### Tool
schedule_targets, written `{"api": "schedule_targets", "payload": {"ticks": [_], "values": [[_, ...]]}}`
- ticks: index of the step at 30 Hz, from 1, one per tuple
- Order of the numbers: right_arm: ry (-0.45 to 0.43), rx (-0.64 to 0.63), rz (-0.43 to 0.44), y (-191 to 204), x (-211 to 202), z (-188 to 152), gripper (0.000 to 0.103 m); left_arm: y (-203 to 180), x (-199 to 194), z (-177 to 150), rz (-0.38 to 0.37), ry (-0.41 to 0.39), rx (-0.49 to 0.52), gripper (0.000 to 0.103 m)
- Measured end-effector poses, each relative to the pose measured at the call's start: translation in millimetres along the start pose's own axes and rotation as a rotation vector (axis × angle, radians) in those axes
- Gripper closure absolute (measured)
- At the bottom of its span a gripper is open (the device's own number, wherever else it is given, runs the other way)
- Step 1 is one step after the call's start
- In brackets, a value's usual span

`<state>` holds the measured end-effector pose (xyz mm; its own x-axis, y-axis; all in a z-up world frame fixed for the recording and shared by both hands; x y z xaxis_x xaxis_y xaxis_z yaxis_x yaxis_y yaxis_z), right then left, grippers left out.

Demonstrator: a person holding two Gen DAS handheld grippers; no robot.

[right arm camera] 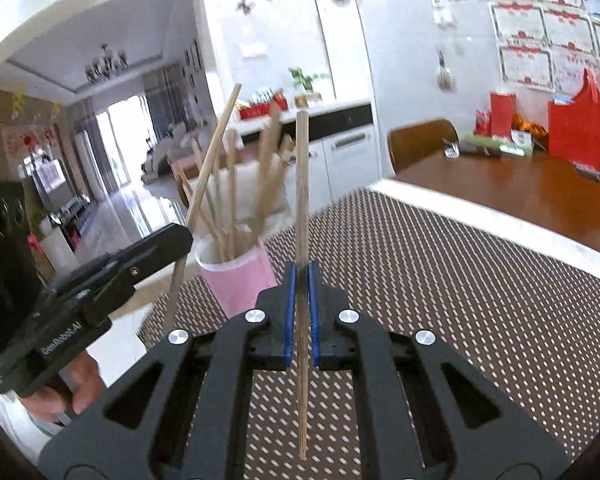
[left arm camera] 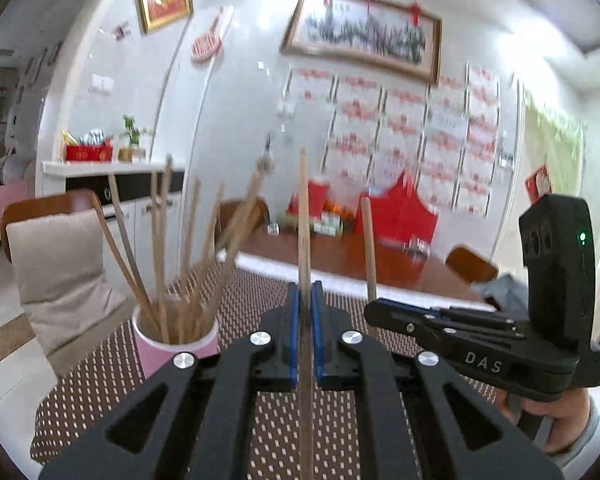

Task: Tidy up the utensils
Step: 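Lift both held chopsticks upright and lower them into the pink cup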

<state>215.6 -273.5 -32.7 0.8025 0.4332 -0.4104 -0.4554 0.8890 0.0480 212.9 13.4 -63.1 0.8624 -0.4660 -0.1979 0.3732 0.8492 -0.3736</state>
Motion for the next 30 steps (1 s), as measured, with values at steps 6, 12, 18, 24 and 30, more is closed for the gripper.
{"api": "schedule_targets", "payload": {"ticks": [6,12,18,24,30], "values": [[-0.075,-0.006,0.036,5,15,31,0.097,20,-16,21,0.007,-0.166,-0.026,0.097],[-0.151,-0.018,0.060,17,28,62,0.097,37,-14,41,0.046,-0.285,-0.038,0.097],[-0.251,-0.034,0.071,25,49,88,0.097,51,3,50,0.089,-0.381,-0.030,0.097],[-0.304,-0.027,0.086,29,66,103,0.097,61,19,61,0.118,-0.459,-0.031,0.097],[-0.327,-0.016,0.092,26,84,108,0.097,69,31,65,0.163,-0.511,-0.036,0.097]]}}
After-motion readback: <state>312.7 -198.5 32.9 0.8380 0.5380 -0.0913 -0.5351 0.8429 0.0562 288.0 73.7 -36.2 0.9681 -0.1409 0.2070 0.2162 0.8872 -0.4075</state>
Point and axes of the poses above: each gripper's, at about its wrist camera, not at the fingertips, and x roughly the way its jaws point, y to its left, z to its top, the point moved 1 cm from there along x, roughly the way its jaws point, and after that the axes turned 11 degrees about -x, right-handed, at the moved point
